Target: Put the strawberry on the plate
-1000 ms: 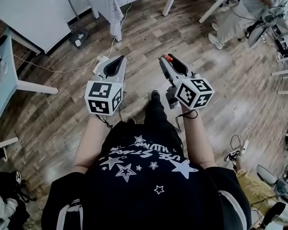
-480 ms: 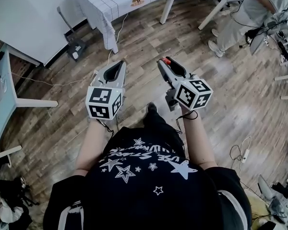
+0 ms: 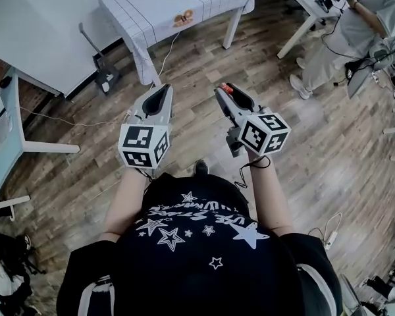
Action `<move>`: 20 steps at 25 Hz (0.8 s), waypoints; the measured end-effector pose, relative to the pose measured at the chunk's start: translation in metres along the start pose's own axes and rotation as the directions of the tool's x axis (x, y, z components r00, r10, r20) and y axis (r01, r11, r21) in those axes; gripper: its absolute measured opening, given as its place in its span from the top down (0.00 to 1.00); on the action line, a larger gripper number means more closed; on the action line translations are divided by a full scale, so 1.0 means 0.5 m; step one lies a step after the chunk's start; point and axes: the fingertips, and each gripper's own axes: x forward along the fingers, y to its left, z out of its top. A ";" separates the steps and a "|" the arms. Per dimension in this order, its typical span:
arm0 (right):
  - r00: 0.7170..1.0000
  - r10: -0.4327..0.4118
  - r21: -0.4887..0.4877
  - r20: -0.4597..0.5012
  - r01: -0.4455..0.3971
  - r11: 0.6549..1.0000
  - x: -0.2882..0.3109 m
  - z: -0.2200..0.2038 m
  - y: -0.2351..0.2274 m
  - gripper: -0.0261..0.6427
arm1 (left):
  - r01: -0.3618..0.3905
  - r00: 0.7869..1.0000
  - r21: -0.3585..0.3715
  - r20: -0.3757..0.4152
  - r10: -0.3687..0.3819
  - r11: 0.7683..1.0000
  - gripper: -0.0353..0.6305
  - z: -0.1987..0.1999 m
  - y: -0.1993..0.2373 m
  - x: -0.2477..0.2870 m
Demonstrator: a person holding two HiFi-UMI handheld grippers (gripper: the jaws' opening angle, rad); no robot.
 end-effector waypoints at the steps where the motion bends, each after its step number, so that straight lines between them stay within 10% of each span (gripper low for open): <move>1: 1.000 0.008 0.012 0.004 -0.008 1.000 0.001 0.005 -0.014 0.75 | -0.022 1.000 -0.015 0.002 0.022 1.000 0.93 0.000 0.000 0.010; 11: 0.997 0.064 0.033 -0.032 -0.063 0.997 0.085 0.016 -0.078 0.75 | -0.127 0.990 -0.084 -0.074 0.121 0.988 0.93 -0.035 0.064 0.072; 20: 0.998 -0.046 0.014 -0.049 0.047 0.999 0.136 0.053 -0.177 0.75 | -0.046 0.998 -0.100 -0.057 0.041 0.994 0.93 -0.020 0.141 0.224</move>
